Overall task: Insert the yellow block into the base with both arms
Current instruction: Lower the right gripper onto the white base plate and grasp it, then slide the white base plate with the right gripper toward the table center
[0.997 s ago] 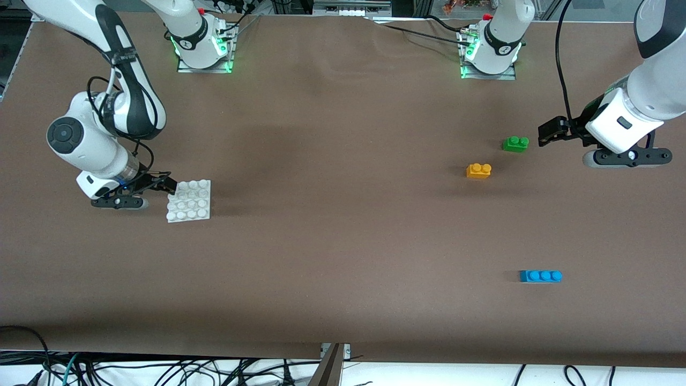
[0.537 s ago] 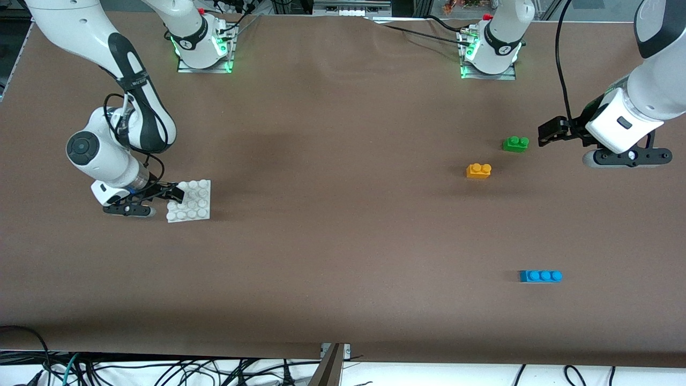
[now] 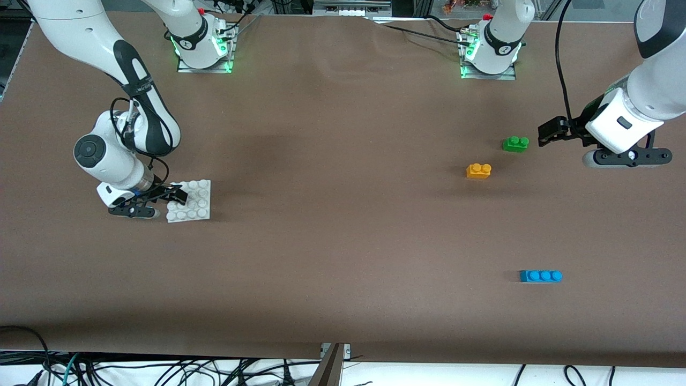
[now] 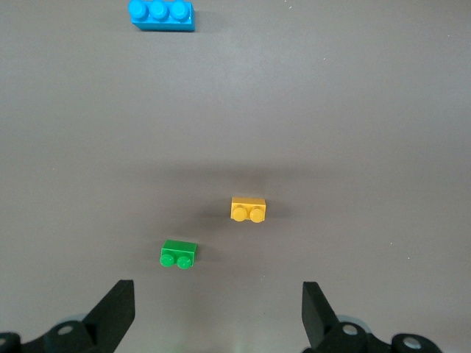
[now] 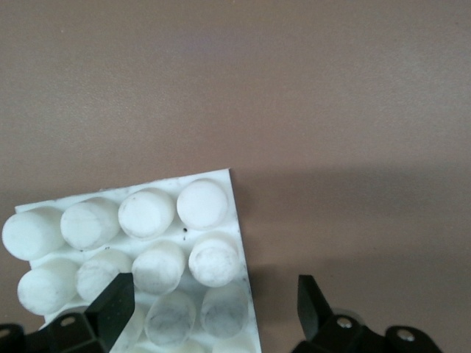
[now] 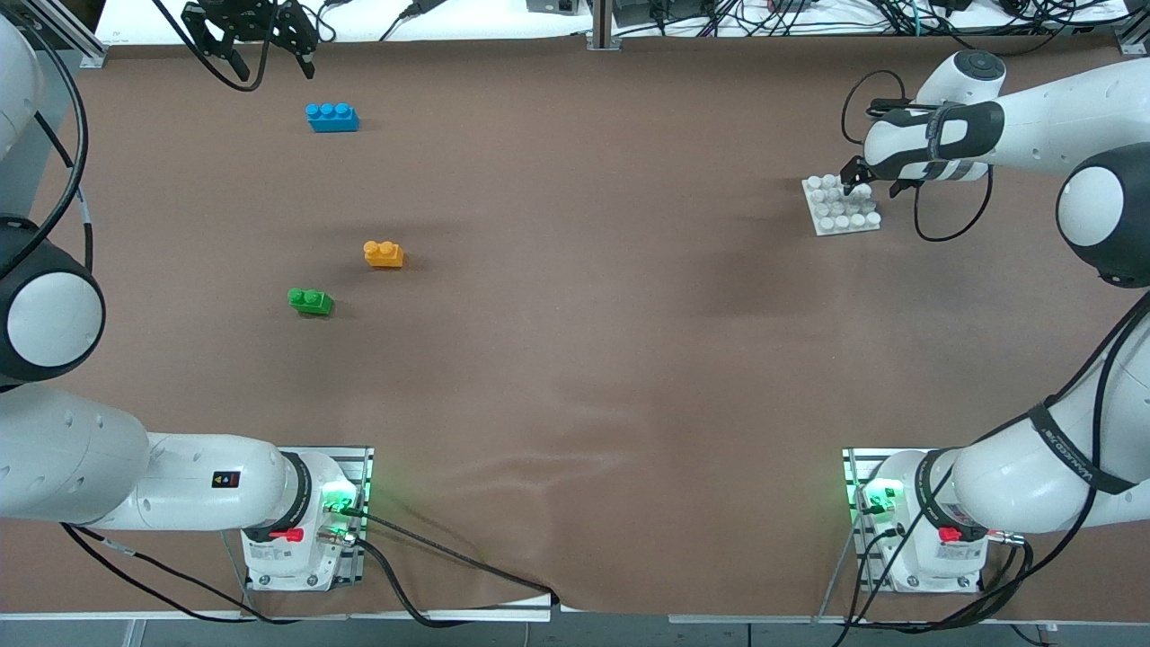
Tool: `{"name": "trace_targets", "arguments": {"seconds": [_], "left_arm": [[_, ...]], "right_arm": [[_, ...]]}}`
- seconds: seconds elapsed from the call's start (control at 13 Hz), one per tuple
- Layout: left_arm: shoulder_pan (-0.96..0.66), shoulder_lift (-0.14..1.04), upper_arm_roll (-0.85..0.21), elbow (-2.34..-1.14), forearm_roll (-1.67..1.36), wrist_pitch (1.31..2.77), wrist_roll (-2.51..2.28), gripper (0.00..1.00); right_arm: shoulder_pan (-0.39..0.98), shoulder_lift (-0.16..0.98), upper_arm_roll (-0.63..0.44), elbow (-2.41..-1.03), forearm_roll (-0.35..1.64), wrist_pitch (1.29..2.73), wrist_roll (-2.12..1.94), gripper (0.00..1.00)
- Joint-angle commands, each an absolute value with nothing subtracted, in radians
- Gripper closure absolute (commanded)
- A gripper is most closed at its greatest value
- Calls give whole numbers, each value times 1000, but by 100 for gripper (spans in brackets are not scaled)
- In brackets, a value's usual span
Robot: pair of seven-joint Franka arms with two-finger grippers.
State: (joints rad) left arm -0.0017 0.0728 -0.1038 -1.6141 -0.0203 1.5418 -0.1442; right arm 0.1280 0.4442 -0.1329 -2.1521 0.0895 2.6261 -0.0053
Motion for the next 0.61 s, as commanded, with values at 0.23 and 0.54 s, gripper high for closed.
{"name": "trace_targets", "arguments": {"seconds": [0.23, 0.54], "left_arm": [[5, 80, -103, -1592, -58, 1532, -135, 0], [5, 80, -103, -1592, -58, 1532, -135, 0]], "right_arm": [[118, 469, -107, -2149, 106, 2672, -12, 2], [118, 480, -107, -2138, 104, 2683, -24, 17]]}}
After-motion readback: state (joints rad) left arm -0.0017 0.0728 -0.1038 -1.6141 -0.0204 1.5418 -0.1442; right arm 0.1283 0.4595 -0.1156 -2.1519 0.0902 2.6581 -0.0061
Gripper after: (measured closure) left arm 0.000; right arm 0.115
